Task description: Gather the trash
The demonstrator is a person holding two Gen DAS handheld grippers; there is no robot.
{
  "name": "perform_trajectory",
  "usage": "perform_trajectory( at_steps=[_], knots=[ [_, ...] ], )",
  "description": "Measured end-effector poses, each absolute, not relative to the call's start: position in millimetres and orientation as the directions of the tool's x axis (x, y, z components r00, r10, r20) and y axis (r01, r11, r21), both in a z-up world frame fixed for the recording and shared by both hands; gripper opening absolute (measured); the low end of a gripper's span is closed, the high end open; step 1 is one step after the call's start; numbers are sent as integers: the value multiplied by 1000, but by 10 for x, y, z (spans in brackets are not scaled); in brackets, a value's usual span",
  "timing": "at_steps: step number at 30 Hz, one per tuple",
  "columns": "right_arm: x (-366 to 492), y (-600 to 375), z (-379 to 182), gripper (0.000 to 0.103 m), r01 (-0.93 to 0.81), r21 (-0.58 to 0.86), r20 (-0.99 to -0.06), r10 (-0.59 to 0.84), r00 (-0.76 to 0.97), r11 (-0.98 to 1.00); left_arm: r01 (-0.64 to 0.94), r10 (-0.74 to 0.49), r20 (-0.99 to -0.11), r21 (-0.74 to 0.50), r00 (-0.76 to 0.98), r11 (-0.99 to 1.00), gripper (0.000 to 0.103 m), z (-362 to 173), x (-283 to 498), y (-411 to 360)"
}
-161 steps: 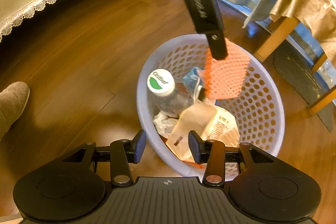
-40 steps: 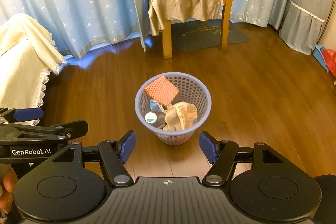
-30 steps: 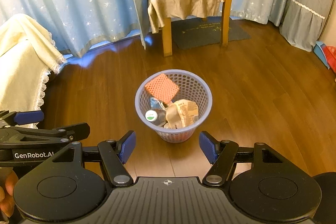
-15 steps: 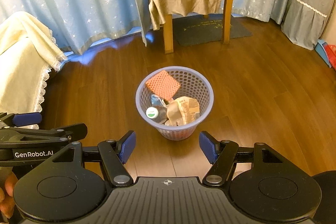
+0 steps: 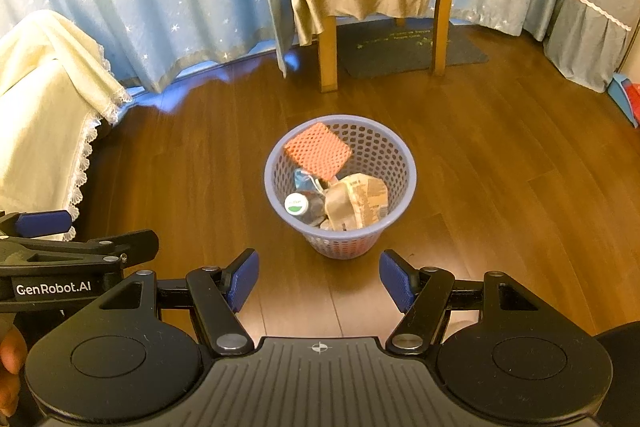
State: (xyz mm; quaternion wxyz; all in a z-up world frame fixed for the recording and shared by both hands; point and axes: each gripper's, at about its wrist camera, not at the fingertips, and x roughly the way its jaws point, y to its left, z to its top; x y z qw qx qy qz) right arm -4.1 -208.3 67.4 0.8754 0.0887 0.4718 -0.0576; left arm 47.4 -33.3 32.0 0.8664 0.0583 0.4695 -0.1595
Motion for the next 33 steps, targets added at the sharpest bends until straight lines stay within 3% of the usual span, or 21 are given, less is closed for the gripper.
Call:
perform_trajectory(
  at_steps=[33],
  knots=[
    [13, -2030, 632, 64, 172, 96, -841, -12, 541, 980, 329, -232, -836, -65, 497, 942, 102, 290, 486, -260]
  ],
)
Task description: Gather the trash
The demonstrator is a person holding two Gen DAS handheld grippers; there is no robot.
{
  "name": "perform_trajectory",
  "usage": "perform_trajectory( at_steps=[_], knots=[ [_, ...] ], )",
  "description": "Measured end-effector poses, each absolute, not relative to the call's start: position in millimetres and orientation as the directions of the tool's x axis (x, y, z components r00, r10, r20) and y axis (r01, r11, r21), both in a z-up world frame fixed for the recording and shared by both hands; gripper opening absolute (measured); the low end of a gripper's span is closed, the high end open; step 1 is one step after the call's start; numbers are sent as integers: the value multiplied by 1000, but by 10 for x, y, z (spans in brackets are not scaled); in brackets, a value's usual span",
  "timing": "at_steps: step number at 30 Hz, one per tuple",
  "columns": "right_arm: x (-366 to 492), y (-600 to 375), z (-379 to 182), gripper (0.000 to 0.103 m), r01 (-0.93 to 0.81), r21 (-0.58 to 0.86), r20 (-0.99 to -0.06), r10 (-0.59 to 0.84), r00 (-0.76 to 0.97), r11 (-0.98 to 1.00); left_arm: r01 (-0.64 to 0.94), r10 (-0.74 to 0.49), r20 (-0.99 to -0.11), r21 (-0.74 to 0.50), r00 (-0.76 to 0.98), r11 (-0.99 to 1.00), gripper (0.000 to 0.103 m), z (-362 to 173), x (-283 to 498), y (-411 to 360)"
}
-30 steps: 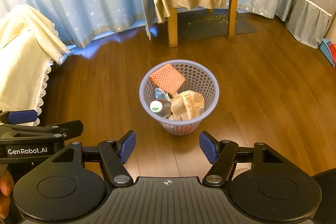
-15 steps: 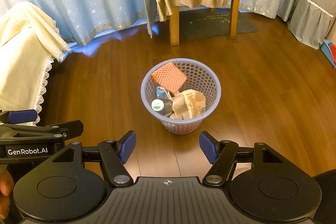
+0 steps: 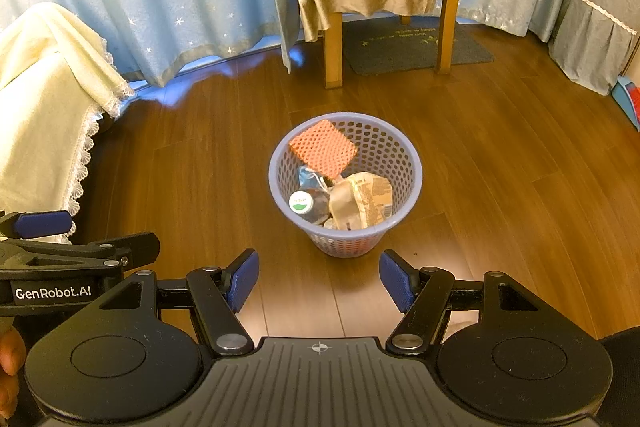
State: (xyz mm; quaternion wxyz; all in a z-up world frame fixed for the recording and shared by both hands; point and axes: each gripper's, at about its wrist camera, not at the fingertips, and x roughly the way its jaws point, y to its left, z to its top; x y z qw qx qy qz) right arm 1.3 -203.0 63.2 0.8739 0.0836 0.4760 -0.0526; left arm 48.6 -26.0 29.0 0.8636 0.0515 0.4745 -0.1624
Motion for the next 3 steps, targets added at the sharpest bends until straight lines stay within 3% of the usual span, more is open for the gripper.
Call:
perform_trajectory(
  at_steps=[3],
  knots=[
    [15, -2030, 633, 64, 172, 96, -841, -13, 541, 980, 315, -242, -833, -86, 498, 945, 102, 288, 489, -250]
  ],
)
